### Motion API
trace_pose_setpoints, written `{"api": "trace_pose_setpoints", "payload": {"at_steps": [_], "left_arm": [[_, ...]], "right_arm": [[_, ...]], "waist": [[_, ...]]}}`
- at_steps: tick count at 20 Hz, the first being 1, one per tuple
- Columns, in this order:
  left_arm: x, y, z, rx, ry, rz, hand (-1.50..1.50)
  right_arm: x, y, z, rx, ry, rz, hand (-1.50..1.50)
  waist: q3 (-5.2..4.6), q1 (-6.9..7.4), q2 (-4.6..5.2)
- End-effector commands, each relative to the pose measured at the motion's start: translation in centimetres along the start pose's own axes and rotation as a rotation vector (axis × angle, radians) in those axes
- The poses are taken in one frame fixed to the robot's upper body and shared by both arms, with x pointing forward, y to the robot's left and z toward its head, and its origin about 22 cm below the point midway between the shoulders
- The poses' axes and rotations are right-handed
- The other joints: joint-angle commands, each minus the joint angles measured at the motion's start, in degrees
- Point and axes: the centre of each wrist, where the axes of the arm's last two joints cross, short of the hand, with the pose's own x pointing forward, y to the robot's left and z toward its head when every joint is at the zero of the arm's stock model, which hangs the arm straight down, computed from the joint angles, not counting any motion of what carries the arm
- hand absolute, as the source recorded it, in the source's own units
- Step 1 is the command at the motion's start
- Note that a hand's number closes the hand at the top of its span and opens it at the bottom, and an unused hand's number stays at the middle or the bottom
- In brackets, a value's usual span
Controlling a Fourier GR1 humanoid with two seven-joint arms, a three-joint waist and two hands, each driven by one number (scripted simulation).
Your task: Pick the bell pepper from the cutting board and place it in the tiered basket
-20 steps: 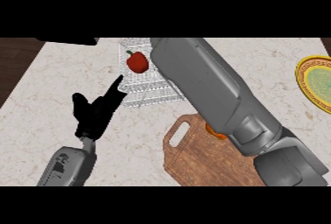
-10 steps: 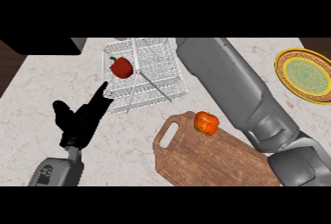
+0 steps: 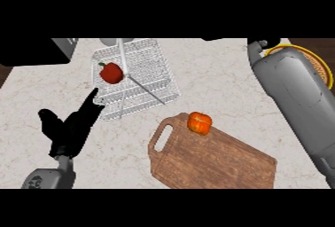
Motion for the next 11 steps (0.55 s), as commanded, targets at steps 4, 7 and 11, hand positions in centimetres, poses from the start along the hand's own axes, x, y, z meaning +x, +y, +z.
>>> {"api": "trace_pose_setpoints", "payload": {"at_steps": [4, 7, 11], "left_arm": [[1.2, -0.2, -0.8, 0.009, -0.032, 0.002, 0.0], [-0.2, 0.0, 0.6, -0.006, -0.023, 0.004, 0.0], [0.1, -0.2, -0.6, -0.017, -0.022, 0.009, 0.0]], "right_arm": [[-2.2, -10.2, 4.5, 0.075, 0.006, 0.036, -1.5], [-2.6, -14.9, 6.8, 0.069, 0.002, 0.044, -1.5], [-3.5, -20.5, 9.8, 0.028, -0.026, 0.05, -1.5]], "waist": [[0.03, -0.89, 0.2], [0.04, -0.02, 0.33], [0.04, 0.38, 0.72]]}}
